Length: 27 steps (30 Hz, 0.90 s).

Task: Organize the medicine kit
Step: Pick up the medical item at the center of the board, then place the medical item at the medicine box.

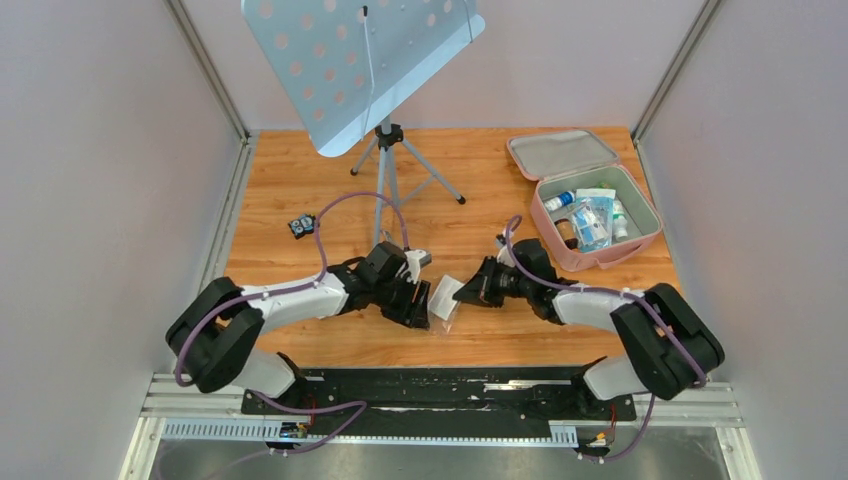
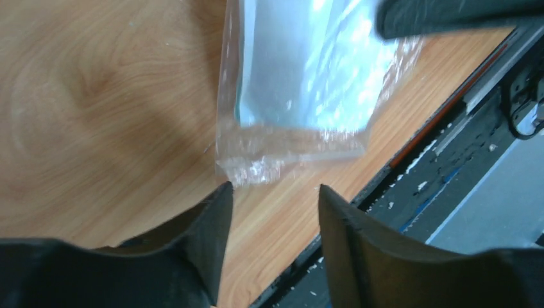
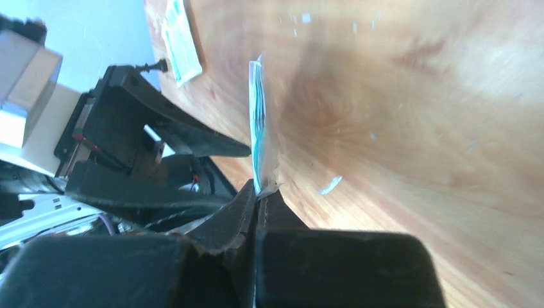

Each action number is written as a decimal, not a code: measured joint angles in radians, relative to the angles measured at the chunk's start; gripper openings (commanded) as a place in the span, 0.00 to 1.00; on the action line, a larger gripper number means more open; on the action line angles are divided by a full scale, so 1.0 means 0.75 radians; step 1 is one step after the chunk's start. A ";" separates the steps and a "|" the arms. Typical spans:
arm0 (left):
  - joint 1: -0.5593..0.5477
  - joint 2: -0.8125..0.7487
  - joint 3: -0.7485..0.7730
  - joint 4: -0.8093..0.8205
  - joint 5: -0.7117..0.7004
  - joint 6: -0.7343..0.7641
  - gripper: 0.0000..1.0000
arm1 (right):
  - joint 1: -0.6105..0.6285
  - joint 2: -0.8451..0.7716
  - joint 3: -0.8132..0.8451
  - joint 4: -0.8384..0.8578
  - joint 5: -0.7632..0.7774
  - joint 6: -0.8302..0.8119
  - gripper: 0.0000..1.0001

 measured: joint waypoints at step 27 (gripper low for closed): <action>0.000 -0.299 0.222 -0.279 -0.198 0.059 0.72 | -1.361 -0.325 0.749 -0.902 -0.036 -0.813 0.00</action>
